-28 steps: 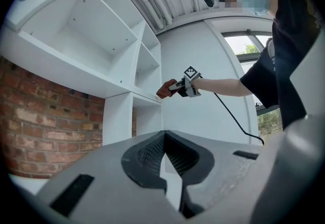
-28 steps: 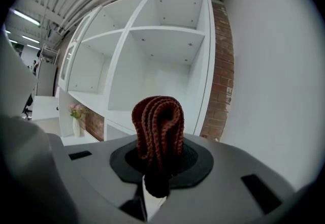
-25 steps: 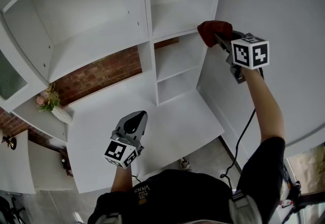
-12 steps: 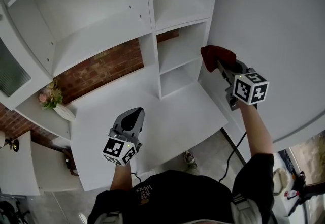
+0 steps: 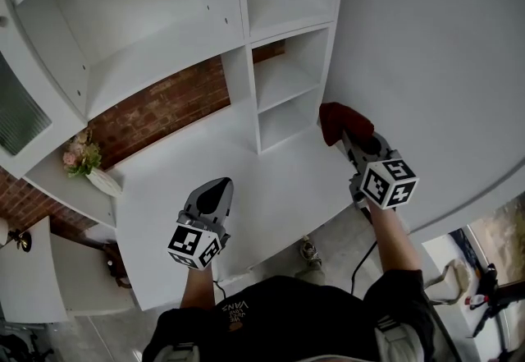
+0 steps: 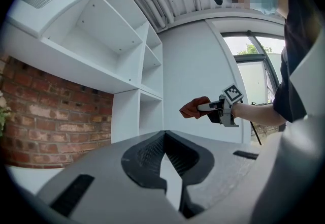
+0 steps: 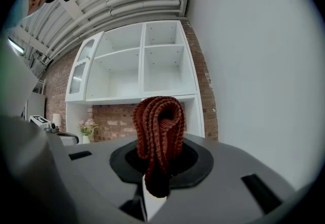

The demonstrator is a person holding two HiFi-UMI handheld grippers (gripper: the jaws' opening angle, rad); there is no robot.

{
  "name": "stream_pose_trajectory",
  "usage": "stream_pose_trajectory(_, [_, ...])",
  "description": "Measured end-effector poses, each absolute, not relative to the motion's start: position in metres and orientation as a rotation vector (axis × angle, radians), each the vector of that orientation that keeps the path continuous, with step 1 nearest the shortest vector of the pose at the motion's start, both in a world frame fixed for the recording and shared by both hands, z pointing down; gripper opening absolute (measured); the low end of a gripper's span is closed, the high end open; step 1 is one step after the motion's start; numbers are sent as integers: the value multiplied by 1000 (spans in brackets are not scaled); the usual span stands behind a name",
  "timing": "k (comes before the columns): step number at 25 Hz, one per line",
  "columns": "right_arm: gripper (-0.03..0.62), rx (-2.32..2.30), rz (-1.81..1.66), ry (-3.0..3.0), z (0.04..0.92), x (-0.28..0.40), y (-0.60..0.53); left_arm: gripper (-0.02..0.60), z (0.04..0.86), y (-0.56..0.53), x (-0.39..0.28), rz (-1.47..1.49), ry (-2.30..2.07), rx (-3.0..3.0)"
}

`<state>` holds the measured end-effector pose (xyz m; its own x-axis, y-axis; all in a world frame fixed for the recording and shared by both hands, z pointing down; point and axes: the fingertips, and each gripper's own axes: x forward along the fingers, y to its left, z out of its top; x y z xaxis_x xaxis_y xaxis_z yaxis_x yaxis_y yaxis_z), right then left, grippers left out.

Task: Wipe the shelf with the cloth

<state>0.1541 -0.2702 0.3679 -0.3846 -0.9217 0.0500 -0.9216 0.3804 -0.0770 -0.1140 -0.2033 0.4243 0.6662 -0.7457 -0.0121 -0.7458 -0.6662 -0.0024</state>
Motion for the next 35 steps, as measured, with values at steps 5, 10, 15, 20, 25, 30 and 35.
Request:
stream_pose_trajectory(5, [69, -1747, -195, 2634, 402, 140, -246, 5, 431, -194, -122, 22, 1291, -2875])
stream_pose_trajectory(10, [69, -1735, -345, 2608, 442, 135, -219, 5, 443, -187, -135, 19, 1335, -2892])
stream_pose_trajectory(15, [69, -1780, -462, 2548, 476, 139, -193, 5, 458, -179, -142, 6, 1359, -2913])
stream_pose_trajectory(20, [69, -1879, -493, 2480, 496, 147, -174, 5, 476, -171, -144, -18, 1364, -2957])
stream_pose_trajectory(25, [67, -1923, -527, 2441, 505, 152, -164, 5, 485, -167, -141, -22, 1361, -2982])
stream_pose_trajectory(30, [67, -1914, -536, 2453, 509, 148, -160, 5, 483, -165, -137, -11, 1342, -2981])
stream_pose_trajectory(35, [67, -1906, -526, 2446, 506, 148, -159, 5, 480, -163, -135, -4, 1339, -2973])
